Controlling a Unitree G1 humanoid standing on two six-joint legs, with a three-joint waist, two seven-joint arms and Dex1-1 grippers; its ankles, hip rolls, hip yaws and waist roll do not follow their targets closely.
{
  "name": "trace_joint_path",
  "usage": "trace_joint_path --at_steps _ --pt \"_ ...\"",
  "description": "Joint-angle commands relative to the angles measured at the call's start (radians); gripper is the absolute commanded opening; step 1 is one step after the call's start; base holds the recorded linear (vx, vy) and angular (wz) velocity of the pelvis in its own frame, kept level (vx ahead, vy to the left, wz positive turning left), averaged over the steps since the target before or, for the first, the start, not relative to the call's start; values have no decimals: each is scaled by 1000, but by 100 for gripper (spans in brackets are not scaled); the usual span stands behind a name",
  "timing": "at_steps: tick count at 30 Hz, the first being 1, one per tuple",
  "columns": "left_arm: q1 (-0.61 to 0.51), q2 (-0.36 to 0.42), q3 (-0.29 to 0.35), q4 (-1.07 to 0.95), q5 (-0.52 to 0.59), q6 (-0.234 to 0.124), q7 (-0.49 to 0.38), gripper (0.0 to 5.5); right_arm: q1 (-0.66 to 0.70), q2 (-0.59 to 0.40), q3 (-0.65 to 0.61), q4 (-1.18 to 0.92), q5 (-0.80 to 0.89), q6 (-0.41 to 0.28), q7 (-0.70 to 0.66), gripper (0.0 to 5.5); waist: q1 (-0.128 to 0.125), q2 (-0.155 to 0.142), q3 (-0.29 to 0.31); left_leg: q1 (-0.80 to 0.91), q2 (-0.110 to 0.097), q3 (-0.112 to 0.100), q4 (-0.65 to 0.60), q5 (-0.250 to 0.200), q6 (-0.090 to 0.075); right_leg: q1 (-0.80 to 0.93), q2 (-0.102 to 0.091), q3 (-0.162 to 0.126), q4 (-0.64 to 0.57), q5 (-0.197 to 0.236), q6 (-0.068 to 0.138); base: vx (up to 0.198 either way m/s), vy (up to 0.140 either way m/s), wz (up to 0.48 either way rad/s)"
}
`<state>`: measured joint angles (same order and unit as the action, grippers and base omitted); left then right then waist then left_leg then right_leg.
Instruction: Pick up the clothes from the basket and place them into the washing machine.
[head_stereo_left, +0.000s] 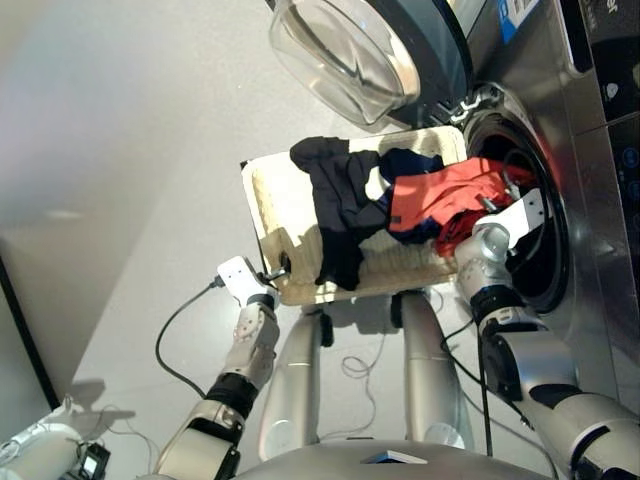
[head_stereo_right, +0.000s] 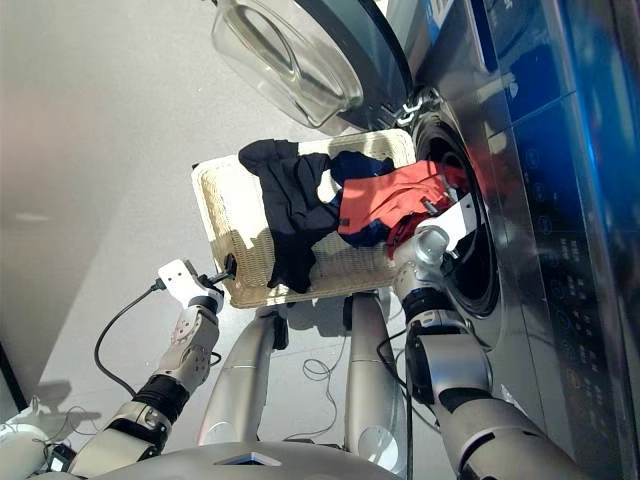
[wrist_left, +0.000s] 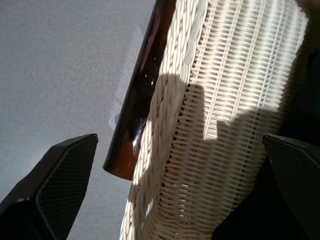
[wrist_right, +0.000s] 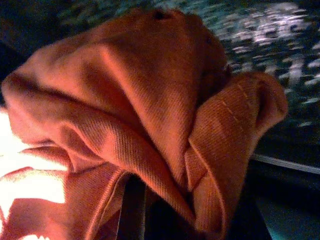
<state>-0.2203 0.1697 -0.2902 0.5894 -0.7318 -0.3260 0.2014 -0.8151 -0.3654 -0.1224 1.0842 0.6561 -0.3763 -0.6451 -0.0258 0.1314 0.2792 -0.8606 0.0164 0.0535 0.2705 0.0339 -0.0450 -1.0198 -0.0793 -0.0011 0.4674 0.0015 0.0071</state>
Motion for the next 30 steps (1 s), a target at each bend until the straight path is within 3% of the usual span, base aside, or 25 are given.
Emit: trace_joint_path --at_steps 1,3,5,8,11,12,13,14,21,28,30 --pt "0 66 33 -55 29 -51 -8 550 -103 -196 -40 -95 -3 -127 -98 0 -11 22 -4 -24 -18 -33 191 -214 58 39 13 6 -22 -86 80 0 0 0" --pt "-7 58 27 -41 35 -57 -7 550 -100 -231 -85 -171 -54 -187 -175 0 -6 30 -5 -40 -16 -39 200 -215 60 16 14 10 -4 -93 80 0 0 0" --pt "-10 60 31 -25 36 -66 -11 550 -111 -296 -104 -188 -77 -203 -198 0 -4 30 -10 -45 -15 -41 199 -214 59 -1 14 15 17 -99 80 0 0 0" --pt "-15 53 24 -4 30 -70 -18 550 -103 -352 -91 -113 -79 -163 -197 0 -2 30 -19 -52 -18 -46 202 -215 53 -13 9 14 31 -107 79 0 0 0" --pt "-23 41 21 13 22 -75 -19 550 -72 -296 -53 -92 -59 -140 -121 0 -2 26 -26 -49 -17 -51 195 -212 49 -8 9 10 24 -103 79 0 0 0" --pt "-22 42 22 14 21 -75 -20 550 -71 -295 -52 -91 -54 -141 -115 73 -4 25 -27 -49 -17 -51 195 -212 49 -7 9 10 23 -103 79 0 0 0" --pt "-26 39 23 18 19 -74 -23 550 -59 -279 -35 -79 -22 -131 -50 421 -5 22 -28 -50 -16 -51 195 -212 48 -6 9 9 20 -100 79 0 0 0" --pt "-34 35 21 27 14 -73 -31 550 -41 -243 4 -56 21 -105 48 550 -6 17 -29 -51 -16 -51 196 -211 46 -3 10 7 16 -96 78 -15 -58 0" --pt "-91 19 28 61 30 -65 -58 550 39 -31 158 -41 70 -55 281 550 -17 -5 -40 -18 -15 -62 153 -183 27 47 6 -20 -31 -74 77 -4 -46 16" --pt "-154 18 14 109 54 -59 -85 550 77 52 272 -81 6 -16 377 550 -26 -31 -28 61 -13 -65 73 -145 14 130 1 -41 -115 -33 85 0 0 0" --pt "-205 16 -18 155 95 -50 -99 550 109 84 340 -96 -54 3 416 550 -33 -44 -20 99 -14 -65 24 -122 7 163 0 -43 -163 -9 91 -66 -4 23"
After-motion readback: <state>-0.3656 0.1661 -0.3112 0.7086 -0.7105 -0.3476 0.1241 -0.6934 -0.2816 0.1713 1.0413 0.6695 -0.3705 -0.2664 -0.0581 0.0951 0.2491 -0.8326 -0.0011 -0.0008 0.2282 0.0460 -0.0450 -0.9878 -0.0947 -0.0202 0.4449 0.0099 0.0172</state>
